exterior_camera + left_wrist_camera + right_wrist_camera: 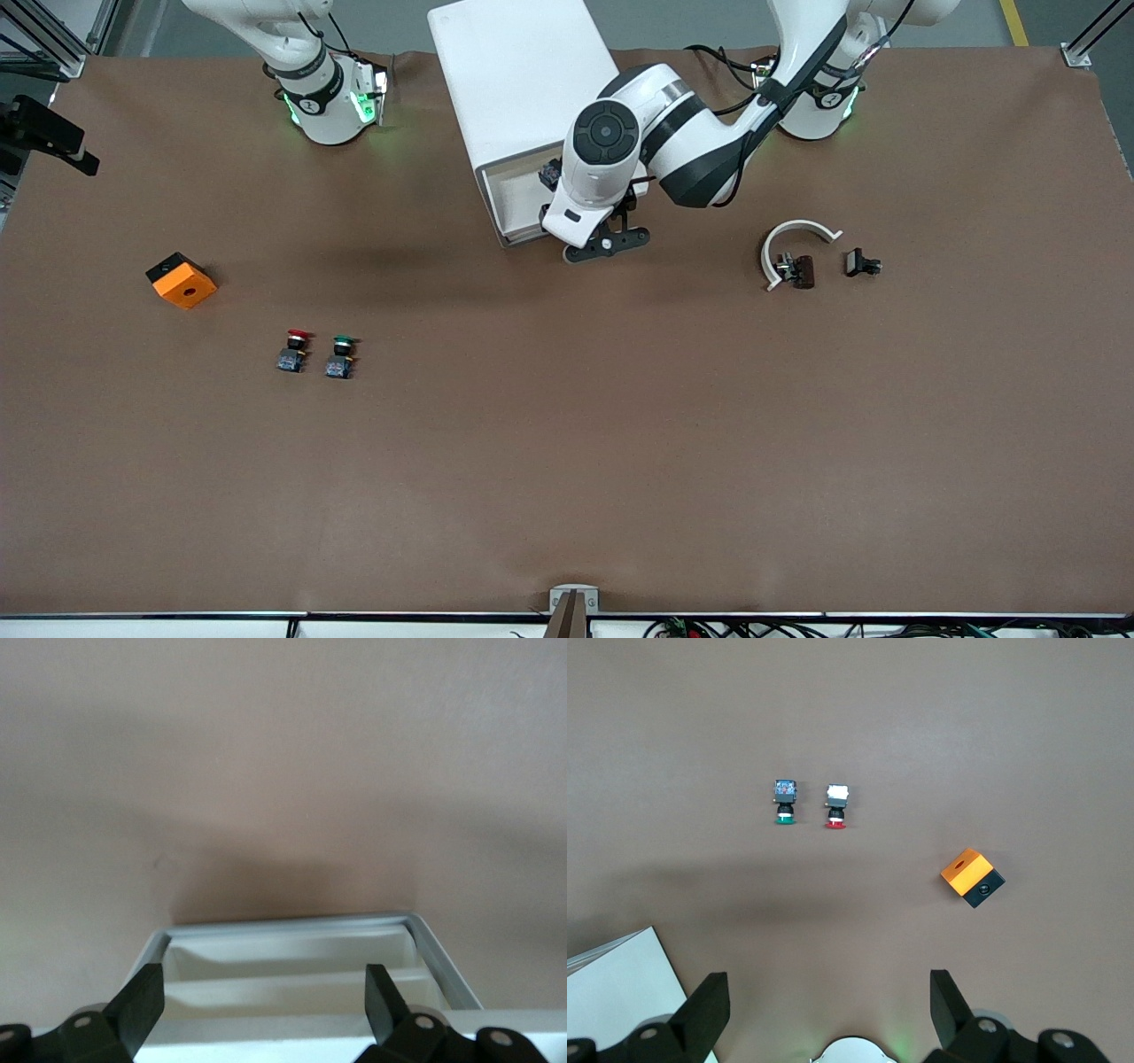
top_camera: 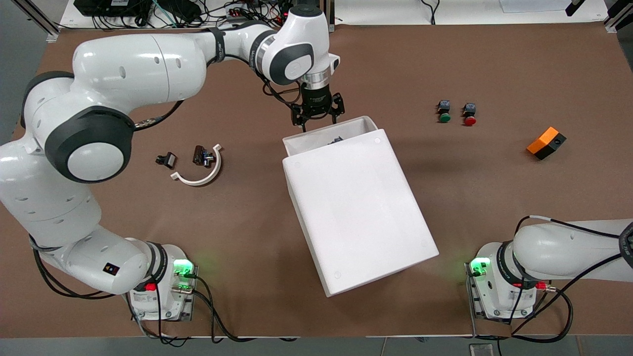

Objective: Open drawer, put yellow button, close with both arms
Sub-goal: 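Push the drawer shut into the cabinet with the left gripper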

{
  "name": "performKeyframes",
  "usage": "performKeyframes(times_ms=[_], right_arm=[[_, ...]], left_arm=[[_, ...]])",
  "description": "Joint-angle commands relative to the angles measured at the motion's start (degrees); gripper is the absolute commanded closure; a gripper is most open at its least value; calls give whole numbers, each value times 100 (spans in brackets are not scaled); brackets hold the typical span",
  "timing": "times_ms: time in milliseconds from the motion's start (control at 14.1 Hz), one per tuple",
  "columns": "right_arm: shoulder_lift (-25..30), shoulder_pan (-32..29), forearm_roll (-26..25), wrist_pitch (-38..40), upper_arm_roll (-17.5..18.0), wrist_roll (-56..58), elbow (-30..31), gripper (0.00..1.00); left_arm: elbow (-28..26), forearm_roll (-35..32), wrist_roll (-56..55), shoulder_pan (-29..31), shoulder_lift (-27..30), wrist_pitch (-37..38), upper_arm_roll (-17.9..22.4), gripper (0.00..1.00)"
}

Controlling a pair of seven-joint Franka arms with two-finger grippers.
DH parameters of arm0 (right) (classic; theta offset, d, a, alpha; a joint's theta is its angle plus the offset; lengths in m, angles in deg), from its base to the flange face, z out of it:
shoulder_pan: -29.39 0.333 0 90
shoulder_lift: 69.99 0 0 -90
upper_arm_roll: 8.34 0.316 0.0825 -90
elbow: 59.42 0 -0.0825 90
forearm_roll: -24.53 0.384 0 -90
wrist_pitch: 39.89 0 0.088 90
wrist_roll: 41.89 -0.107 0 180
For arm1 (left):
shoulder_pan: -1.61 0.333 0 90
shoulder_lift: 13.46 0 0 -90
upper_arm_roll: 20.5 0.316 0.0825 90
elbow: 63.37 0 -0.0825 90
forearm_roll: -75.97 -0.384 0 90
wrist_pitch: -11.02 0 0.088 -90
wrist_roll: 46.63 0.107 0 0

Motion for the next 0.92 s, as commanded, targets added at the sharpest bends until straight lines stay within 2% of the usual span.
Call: performKeyframes(times_ms=[0, 567, 850], right_arm=[[199, 93, 48, -103, -23, -118, 243, 0], [296, 58, -102, -112, -14, -126, 260, 0], [331, 102, -102, -156, 56, -574, 260, 0]], left_arm=[[-133, 266, -340, 49, 86, 7, -222, 0], [-221, 881, -640, 49, -37, 7, -346, 0], [-221, 1206, -833, 49, -125, 7, -407, 0]])
